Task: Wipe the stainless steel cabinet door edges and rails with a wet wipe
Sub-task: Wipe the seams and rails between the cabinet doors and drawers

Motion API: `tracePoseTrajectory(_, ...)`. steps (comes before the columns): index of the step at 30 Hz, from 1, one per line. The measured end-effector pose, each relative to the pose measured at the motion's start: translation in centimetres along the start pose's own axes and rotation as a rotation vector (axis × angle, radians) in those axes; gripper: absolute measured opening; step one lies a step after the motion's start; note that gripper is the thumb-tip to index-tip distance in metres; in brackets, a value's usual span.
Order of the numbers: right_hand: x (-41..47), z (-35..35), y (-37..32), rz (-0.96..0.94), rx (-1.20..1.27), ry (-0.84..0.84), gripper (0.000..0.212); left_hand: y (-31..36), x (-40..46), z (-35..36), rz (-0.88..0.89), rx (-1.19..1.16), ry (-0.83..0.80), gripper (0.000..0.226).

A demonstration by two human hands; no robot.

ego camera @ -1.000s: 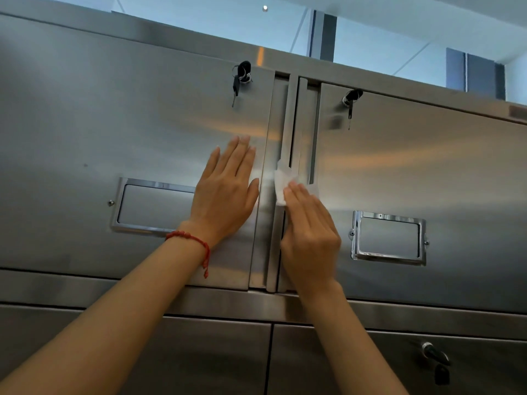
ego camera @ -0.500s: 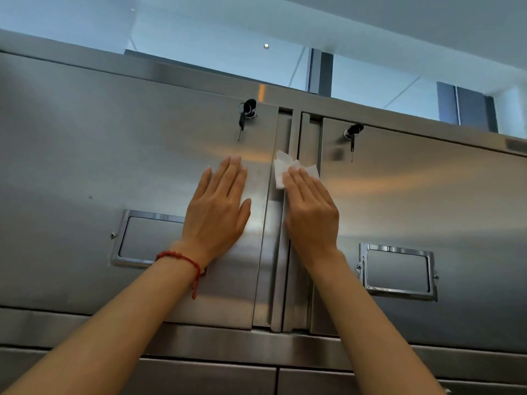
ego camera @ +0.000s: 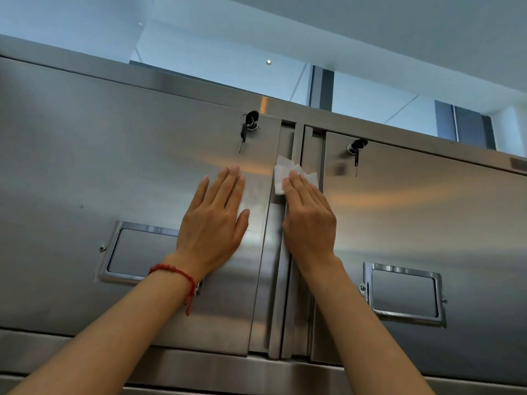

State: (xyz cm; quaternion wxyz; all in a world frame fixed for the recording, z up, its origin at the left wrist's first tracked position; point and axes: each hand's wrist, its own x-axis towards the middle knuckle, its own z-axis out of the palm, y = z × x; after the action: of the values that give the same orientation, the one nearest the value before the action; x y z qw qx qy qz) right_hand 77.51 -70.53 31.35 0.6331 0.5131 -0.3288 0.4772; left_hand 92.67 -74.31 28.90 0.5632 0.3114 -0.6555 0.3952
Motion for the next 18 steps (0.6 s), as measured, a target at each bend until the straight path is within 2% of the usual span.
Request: tracePoseTrajectory(18, 0.0, 0.2, 0.4, 0.007, 0.034, -0.030, 0.043, -0.1, -0.1, 0.4, 0.013, 0.003, 0.058, 0.058)
